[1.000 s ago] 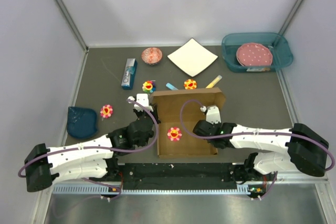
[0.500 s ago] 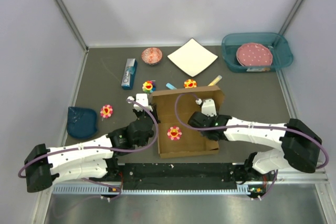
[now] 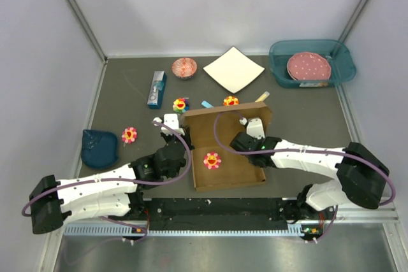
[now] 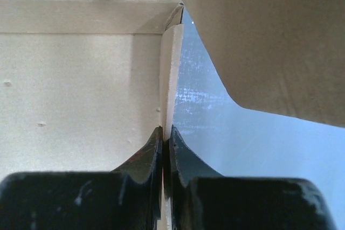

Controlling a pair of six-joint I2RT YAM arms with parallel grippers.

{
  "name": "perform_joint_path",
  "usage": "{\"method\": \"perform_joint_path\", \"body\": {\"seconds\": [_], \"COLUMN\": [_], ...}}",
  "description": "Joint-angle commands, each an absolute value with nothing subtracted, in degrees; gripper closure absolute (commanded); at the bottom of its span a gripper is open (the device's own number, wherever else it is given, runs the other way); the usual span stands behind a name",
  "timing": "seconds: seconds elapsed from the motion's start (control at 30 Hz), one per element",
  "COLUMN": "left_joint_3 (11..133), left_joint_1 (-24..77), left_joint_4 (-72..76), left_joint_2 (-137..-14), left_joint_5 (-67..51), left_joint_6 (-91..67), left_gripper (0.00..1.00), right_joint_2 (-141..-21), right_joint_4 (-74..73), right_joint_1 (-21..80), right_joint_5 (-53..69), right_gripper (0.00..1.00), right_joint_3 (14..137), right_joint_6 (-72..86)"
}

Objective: Fold the paper box

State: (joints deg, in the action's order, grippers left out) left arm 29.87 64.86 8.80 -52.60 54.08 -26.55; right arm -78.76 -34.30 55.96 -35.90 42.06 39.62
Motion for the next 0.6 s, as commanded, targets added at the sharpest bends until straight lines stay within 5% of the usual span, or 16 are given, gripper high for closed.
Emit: {"method": "perform_joint_path", "body": {"seconds": [0.0, 0.17, 0.23, 0.33, 0.57], "left_joint_3": [28.6, 28.2, 28.2, 28.2, 28.2], "left_joint_1": [65.0, 65.1, 65.1, 65.1, 65.1], "left_joint_4": [7.9, 8.3, 8.4, 8.1, 8.1], "left_joint_2": [-52.6, -52.6, -52.6, -52.7, -52.6], "left_joint_5": [51.9, 51.9, 51.7, 51.6, 51.8], "left_joint_6": [-26.8, -26.9, -27.0, -27.2, -27.0], "left_gripper": [1.00, 1.00, 1.00, 1.00, 1.00], "right_joint_2": [-79.2, -77.9, -78.1, -78.5, -79.7], "right_joint_4": [-30.6, -30.6, -30.6, -30.6, -30.6], "right_joint_1": [55.7, 55.1, 54.9, 54.9, 54.1], "right_joint_5": [-31.7, -30.8, -30.4, -30.5, -31.6], "right_gripper": [1.00, 0.96, 0.76, 0.61, 0.54], "right_joint_3": [37.8, 36.5, 36.6, 37.1, 39.1], "right_joint_6": [42.4, 43.3, 43.9, 44.3, 43.5]}}
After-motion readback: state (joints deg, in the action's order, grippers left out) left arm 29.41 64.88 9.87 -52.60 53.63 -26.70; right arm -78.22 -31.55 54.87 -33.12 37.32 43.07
